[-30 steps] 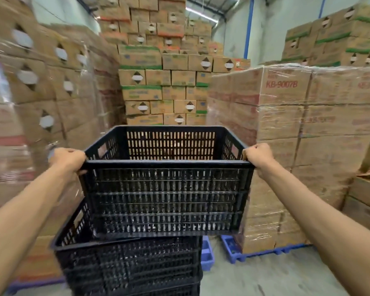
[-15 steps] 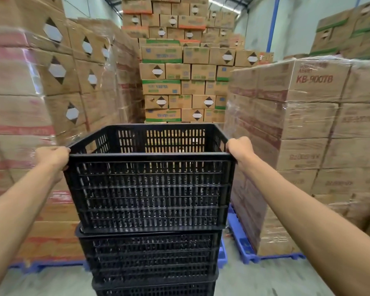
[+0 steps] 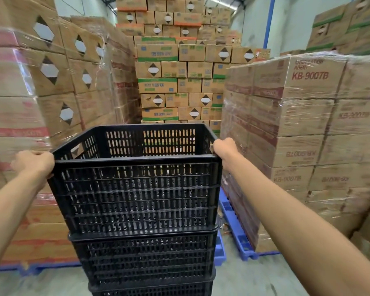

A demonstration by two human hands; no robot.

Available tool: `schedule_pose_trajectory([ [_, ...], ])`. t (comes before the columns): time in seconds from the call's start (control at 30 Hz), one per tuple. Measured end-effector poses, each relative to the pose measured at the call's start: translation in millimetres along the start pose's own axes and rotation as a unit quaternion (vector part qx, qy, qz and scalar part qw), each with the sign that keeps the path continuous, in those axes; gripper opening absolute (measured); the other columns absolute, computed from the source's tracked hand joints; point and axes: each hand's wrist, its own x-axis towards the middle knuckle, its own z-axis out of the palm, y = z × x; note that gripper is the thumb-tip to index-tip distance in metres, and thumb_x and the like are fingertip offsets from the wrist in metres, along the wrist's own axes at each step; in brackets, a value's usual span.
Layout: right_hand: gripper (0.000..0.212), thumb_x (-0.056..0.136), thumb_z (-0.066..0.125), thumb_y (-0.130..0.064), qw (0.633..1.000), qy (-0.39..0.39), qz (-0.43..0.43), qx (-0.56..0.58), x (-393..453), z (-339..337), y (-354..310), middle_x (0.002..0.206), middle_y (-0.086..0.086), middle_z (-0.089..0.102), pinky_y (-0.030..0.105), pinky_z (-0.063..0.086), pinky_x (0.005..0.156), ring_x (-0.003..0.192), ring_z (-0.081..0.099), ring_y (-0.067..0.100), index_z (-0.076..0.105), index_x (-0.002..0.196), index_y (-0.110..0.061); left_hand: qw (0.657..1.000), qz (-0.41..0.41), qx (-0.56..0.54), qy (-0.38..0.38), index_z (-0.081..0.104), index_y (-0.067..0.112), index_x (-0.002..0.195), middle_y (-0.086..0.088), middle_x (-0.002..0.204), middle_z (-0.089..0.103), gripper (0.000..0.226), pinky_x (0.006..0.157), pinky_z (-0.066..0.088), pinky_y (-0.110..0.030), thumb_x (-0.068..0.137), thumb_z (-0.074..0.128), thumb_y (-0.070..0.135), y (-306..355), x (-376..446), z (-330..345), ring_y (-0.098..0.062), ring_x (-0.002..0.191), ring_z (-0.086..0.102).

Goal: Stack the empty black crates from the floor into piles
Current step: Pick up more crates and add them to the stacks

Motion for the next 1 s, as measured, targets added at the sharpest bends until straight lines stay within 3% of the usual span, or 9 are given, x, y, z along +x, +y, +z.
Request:
schedule_pose_trajectory([
  [0.07, 0.038, 0.091, 0.044, -0.01, 1.0, 0.011, -0.002, -0.012, 1.7, 0.7, 2.6, 0.119, 0.017, 0.059, 0.032, 0.048, 0.065, 0.099, 0.058, 0.03, 0.05, 0.127, 0.002, 1.0, 0.003, 0.002, 0.002, 0.069, 0.008, 0.113, -0.023, 0.126, 0.061, 0.039, 0.076, 0.058, -0.052, 0.079, 0.054, 0.02, 0.4, -0.4, 1.4, -0.041, 0.112, 0.059],
  [0.17, 0.04, 0.091, 0.045, -0.011, 0.999, 0.009, -0.013, -0.048, 6.7, -0.8, 6.6, 0.115, 0.017, 0.059, 0.027, 0.034, 0.05, 0.086, 0.055, 0.025, 0.05, 0.129, 0.002, 1.0, 0.02, -0.003, 0.0, 0.069, 0.009, 0.116, -0.018, 0.124, 0.061, 0.039, 0.064, 0.06, -0.045, 0.082, 0.05, 0.014, 0.7, -14.7, 2.0, -0.037, 0.097, 0.059],
  [0.27, 0.05, 0.09, 0.049, -0.014, 0.993, 0.022, -0.056, -0.105, 9.7, -1.8, 5.2, 0.126, 0.017, 0.053, 0.034, 0.049, 0.076, 0.105, 0.056, 0.031, 0.039, 0.138, -0.003, 0.999, 0.031, 0.036, -0.002, 0.067, 0.001, 0.115, -0.024, 0.119, 0.063, 0.039, 0.078, 0.058, -0.05, 0.083, 0.046, 0.01, 5.5, -19.8, -1.1, -0.043, 0.102, 0.06],
  [0.37, 0.056, 0.09, 0.052, -0.025, 0.953, -0.005, -0.123, -0.276, 10.9, -8.2, 0.2, 0.141, 0.019, 0.041, 0.049, 0.041, 0.104, 0.125, 0.045, 0.04, 0.037, 0.142, -0.01, 0.99, 0.06, 0.117, -0.046, 0.065, -0.006, 0.105, -0.029, 0.113, 0.065, 0.03, 0.087, 0.051, -0.047, 0.086, 0.052, 0.013, 16.4, -16.0, -6.1, -0.044, 0.102, 0.061],
  [0.5, 0.069, 0.09, 0.047, -0.059, 0.892, -0.074, -0.198, -0.4, 17.2, -12.2, -27.0, 0.142, 0.019, 0.045, 0.053, 0.039, 0.107, 0.128, 0.044, 0.041, 0.044, 0.14, -0.011, 0.952, 0.198, 0.204, -0.113, 0.063, 0.005, 0.123, -0.019, 0.13, 0.063, 0.052, 0.1, 0.043, -0.041, 0.089, 0.058, 0.044, 42.3, -11.6, -1.3, -0.038, 0.121, 0.055],
  [0.6, 0.089, 0.082, 0.033, -0.079, 0.881, -0.009, -0.274, -0.386, 25.0, -6.4, -61.9, 0.147, 0.011, 0.046, 0.06, 0.036, 0.106, 0.133, 0.044, 0.034, 0.046, 0.141, -0.014, 0.914, 0.293, 0.267, -0.083, 0.05, 0.009, 0.139, -0.019, 0.144, 0.05, 0.074, 0.107, 0.037, -0.045, 0.087, 0.045, 0.061, 61.8, 6.3, 4.8, -0.038, 0.132, 0.045],
  [0.77, 0.106, 0.075, 0.014, -0.087, 0.829, -0.15, -0.171, -0.512, 45.8, 7.2, -21.5, 0.165, 0.012, -0.005, 0.058, 0.008, 0.119, 0.151, 0.004, 0.033, 0.002, 0.156, -0.02, 0.85, 0.166, 0.447, -0.224, 0.014, 0.018, 0.155, -0.015, 0.16, 0.023, 0.092, 0.117, 0.023, -0.05, 0.084, 0.031, 0.074, 28.7, 26.6, 20.3, -0.038, 0.144, 0.028],
  [0.9, 0.116, 0.055, 0.002, -0.098, 0.82, -0.177, -0.135, -0.528, 56.4, 4.2, -25.7, 0.165, 0.005, -0.011, 0.064, -0.003, 0.116, 0.15, -0.013, 0.032, -0.006, 0.154, -0.038, 0.853, 0.166, 0.411, -0.276, 0.017, 0.013, 0.154, -0.016, 0.163, 0.009, 0.091, 0.12, 0.015, -0.048, 0.087, 0.033, 0.072, 47.4, 30.6, 16.3, -0.037, 0.148, 0.015],
  [1.0, 0.115, 0.058, -0.001, -0.097, 0.832, -0.112, -0.158, -0.52, 63.8, -2.4, -38.8, 0.165, 0.001, -0.008, 0.064, -0.005, 0.114, 0.151, -0.011, 0.03, -0.004, 0.155, -0.034, 0.857, 0.231, 0.409, -0.214, 0.021, 0.017, 0.154, -0.017, 0.163, 0.009, 0.09, 0.12, 0.009, -0.052, 0.086, 0.02, 0.076, 67.0, 40.6, 16.2, -0.036, 0.15, 0.009],
])
